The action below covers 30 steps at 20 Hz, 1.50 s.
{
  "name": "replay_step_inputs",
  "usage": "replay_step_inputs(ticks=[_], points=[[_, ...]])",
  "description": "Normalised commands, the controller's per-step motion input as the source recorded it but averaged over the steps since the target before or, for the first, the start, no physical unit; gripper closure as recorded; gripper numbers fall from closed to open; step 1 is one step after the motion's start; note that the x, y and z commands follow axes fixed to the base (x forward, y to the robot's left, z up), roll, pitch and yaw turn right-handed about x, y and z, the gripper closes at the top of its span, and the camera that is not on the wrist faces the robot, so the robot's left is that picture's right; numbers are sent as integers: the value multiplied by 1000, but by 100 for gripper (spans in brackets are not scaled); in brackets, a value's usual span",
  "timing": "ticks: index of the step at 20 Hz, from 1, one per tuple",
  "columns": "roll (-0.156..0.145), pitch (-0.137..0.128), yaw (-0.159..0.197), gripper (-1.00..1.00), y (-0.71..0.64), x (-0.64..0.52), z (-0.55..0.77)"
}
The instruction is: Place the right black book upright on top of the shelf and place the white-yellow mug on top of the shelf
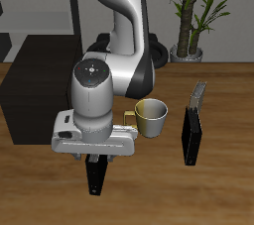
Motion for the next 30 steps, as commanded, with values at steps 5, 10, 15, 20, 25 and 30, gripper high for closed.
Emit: replay_step_inputs(ticks=[5, 10, 15, 20, 25, 30], points=[[19, 15, -24, 100, 20, -25, -39], [5, -1, -17, 100, 57, -64, 107], [30, -37, -34, 100, 110, -378, 670], [18, -31, -43, 100, 101, -521, 801], [-5, -68, -63, 100, 16, -773, 864], [-5, -79, 62, 100, 31, -729, 542]])
